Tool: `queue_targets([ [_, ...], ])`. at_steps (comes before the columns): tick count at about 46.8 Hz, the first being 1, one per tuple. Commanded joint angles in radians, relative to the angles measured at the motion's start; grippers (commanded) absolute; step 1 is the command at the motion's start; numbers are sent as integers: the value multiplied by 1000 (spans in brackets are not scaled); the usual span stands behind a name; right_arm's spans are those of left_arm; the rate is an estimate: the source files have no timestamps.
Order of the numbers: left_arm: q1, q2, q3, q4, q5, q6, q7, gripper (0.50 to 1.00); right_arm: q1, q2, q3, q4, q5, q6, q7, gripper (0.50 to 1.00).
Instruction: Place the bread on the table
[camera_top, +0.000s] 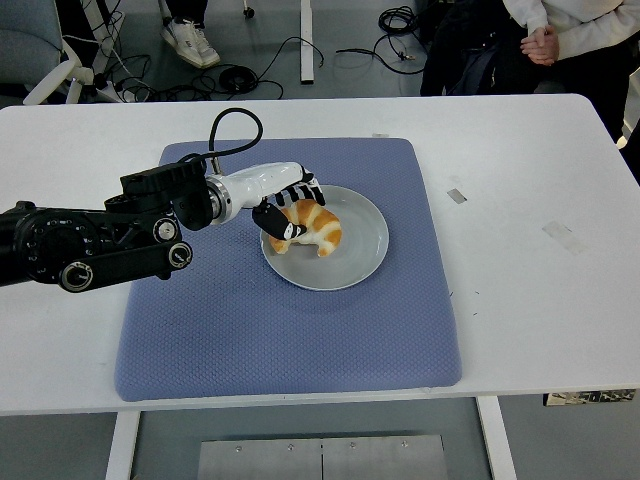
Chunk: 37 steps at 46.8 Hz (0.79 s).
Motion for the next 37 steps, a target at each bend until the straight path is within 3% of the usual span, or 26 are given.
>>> queue_targets([
  [1,-8,16,-10,4,-15,-12,0,607,0,0,0,0,-1,0,0,1000],
  [10,-17,39,-21,7,-26,-16,0,604,0,0,0,0,0,0,0,1000],
  [28,-24,231,-16,6,-21,-51,-8,602,0,0,0,0,0,0,0,1000],
  [37,-16,281,-15,6,-15,-55,-23,602,0,0,0,0,0,0,0,1000],
])
